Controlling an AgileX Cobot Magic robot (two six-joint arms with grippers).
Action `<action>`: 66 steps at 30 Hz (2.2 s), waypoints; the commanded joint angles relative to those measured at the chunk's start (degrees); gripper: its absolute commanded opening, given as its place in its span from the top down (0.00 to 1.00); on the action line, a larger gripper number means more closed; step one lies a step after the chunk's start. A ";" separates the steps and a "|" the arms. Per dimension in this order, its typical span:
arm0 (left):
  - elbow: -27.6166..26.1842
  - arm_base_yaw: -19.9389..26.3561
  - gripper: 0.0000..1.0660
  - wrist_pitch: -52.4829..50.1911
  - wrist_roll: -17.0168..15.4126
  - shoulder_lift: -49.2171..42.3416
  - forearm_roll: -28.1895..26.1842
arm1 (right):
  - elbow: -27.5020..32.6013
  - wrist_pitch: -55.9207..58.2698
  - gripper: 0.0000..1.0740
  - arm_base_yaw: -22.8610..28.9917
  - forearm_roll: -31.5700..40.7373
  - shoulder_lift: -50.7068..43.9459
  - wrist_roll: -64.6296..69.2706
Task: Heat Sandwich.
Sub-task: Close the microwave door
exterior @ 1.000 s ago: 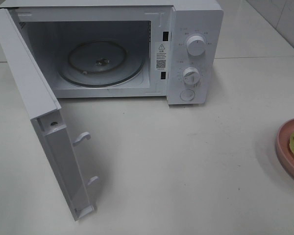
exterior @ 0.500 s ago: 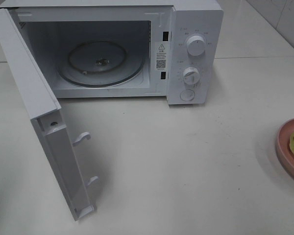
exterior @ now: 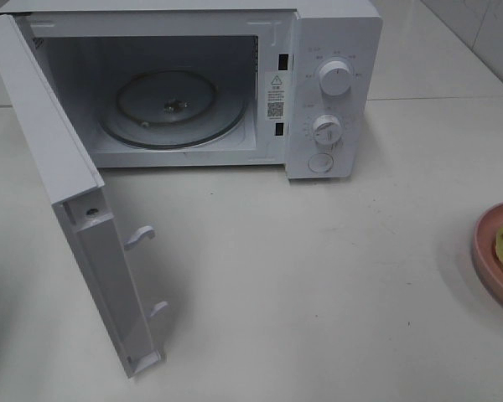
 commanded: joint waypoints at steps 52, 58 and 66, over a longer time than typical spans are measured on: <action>-8.59 -17.19 1.00 -66.06 -10.37 55.98 15.58 | 0.17 0.00 0.29 -0.40 0.11 -1.55 -0.46; -13.06 -23.20 1.00 -65.72 -6.59 58.67 7.56 | 0.17 0.00 0.29 -0.40 0.11 -1.55 -0.46; -18.91 -28.71 1.00 -65.66 -4.64 63.31 1.43 | 0.17 0.00 0.29 -0.40 0.11 -1.55 -0.46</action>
